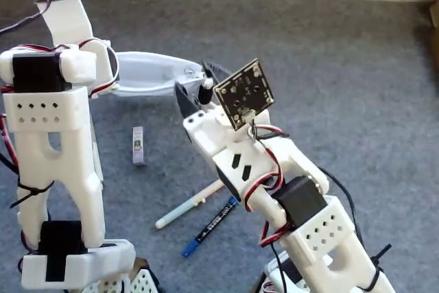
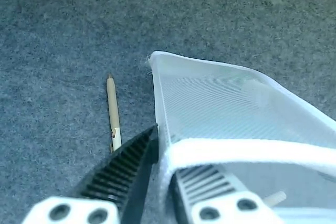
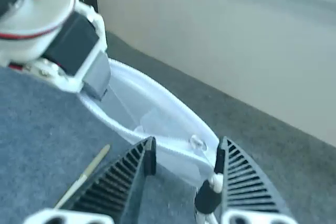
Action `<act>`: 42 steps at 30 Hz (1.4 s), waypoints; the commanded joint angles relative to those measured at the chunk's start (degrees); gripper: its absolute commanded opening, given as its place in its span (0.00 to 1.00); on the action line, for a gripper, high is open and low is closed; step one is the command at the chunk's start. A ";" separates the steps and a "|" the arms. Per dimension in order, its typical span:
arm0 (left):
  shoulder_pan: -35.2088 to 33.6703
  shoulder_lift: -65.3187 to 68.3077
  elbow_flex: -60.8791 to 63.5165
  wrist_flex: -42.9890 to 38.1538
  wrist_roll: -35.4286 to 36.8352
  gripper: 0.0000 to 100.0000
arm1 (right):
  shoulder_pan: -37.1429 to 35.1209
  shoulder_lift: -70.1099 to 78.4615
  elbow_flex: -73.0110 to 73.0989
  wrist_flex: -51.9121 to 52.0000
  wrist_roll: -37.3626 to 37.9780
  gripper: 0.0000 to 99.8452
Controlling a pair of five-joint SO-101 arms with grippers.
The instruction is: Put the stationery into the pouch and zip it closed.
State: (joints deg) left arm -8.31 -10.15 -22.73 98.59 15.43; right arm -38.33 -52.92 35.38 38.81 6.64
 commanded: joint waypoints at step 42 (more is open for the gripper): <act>-4.79 -0.48 3.65 -3.08 0.26 0.01 | 8.22 34.51 0.75 32.75 -47.30 0.18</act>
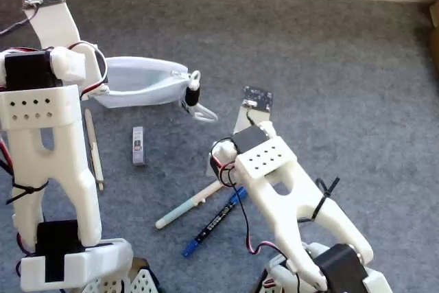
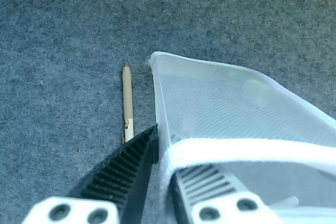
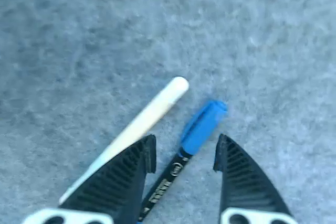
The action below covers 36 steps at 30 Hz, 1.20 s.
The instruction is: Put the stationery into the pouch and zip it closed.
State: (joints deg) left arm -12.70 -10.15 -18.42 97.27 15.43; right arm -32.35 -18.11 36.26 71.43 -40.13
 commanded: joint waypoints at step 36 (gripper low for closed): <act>-0.22 -0.48 -0.48 -1.32 0.44 0.01 | 3.30 6.46 17.36 -17.27 0.70 0.04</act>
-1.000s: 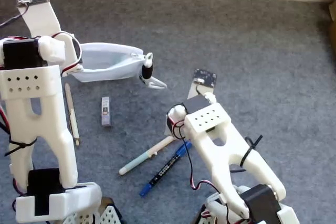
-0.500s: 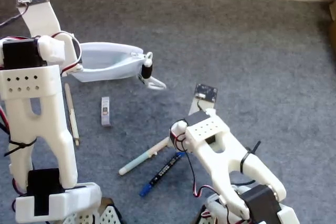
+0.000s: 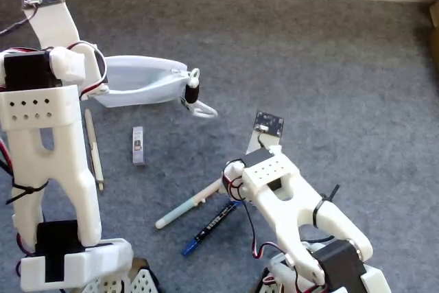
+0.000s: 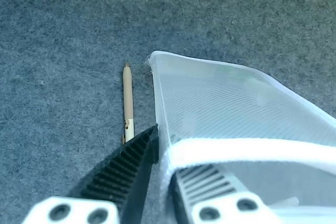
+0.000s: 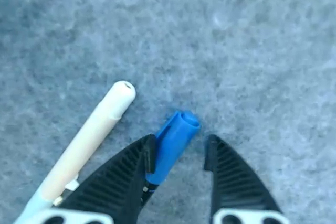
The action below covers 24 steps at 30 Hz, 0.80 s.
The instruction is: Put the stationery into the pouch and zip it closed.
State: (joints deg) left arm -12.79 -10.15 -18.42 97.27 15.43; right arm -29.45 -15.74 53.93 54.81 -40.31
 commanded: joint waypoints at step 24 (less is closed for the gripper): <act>-0.04 -0.48 -0.57 -1.32 0.44 0.01 | 0.48 -21.85 -0.48 8.66 7.56 0.01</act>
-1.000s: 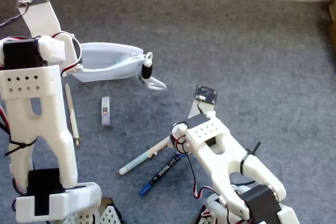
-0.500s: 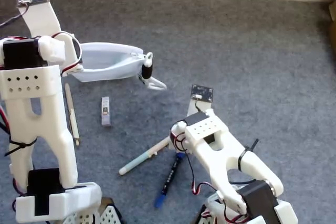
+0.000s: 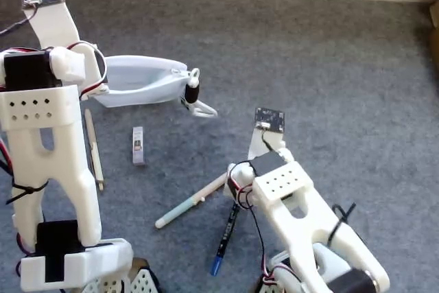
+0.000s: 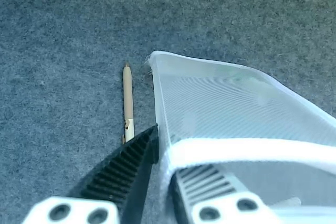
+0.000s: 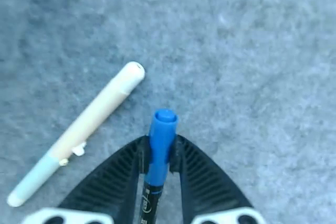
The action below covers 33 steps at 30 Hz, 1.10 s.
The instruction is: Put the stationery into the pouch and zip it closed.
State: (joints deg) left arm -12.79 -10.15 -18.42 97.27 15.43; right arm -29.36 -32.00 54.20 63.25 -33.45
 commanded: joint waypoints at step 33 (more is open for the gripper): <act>0.04 -0.57 -0.66 -1.32 0.44 0.01 | -8.48 -29.58 -25.27 -6.46 17.76 0.01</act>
State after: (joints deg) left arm -12.79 -10.15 -18.42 97.27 15.43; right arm -35.52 -60.13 34.33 61.85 -16.57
